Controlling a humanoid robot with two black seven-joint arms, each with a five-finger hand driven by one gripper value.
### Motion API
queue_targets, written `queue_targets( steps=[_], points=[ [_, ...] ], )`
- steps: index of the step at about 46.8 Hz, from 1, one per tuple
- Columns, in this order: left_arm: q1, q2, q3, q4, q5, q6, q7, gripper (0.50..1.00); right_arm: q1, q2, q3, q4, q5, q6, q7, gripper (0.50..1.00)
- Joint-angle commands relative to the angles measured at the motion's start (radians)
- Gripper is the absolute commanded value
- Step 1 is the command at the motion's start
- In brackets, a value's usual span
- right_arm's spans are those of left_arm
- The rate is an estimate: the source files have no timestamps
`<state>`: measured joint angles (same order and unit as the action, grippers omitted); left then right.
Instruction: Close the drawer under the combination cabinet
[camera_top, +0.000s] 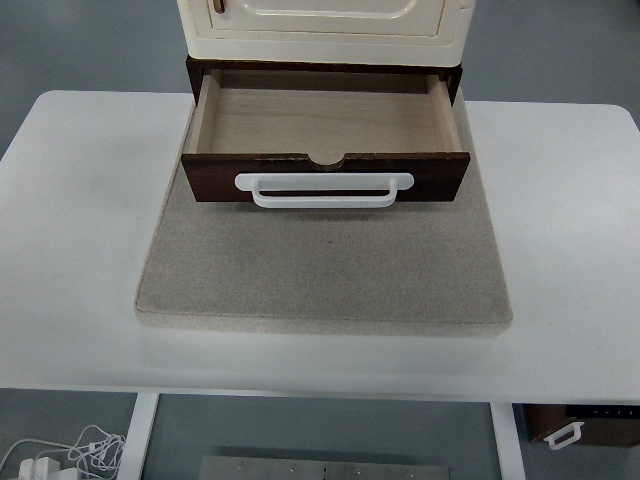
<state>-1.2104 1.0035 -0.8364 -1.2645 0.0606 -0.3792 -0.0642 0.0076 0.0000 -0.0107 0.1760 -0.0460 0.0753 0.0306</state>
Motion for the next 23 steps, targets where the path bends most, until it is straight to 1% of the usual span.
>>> queue_targets(
  steps=[1, 9, 14, 20, 23],
  points=[
    [-0.001, 0.0, 0.002, -0.058, 0.042, 0.002, -0.002, 1.0, 0.0, 0.0, 0.0, -0.001, 0.0, 0.0, 0.0, 0.952],
    [-0.008, -0.014, 0.014, -0.157, 0.137, 0.005, 0.0, 1.0, 0.0, 0.0, 0.0, 0.0, 0.0, 0.0, 0.0, 0.952],
    [-0.008, -0.049, 0.025, -0.21, 0.16, 0.011, 0.0, 1.0, 0.0, 0.0, 0.0, 0.0, 0.0, 0.0, 0.0, 0.952],
    [-0.052, -0.077, 0.086, -0.254, 0.196, 0.011, 0.001, 1.0, 0.0, 0.0, 0.0, 0.0, 0.0, 0.0, 0.0, 0.952],
    [-0.072, -0.108, 0.129, -0.257, 0.196, 0.011, 0.001, 1.0, 0.0, 0.0, 0.0, 0.0, 0.0, 0.0, 0.0, 0.952]
  ],
)
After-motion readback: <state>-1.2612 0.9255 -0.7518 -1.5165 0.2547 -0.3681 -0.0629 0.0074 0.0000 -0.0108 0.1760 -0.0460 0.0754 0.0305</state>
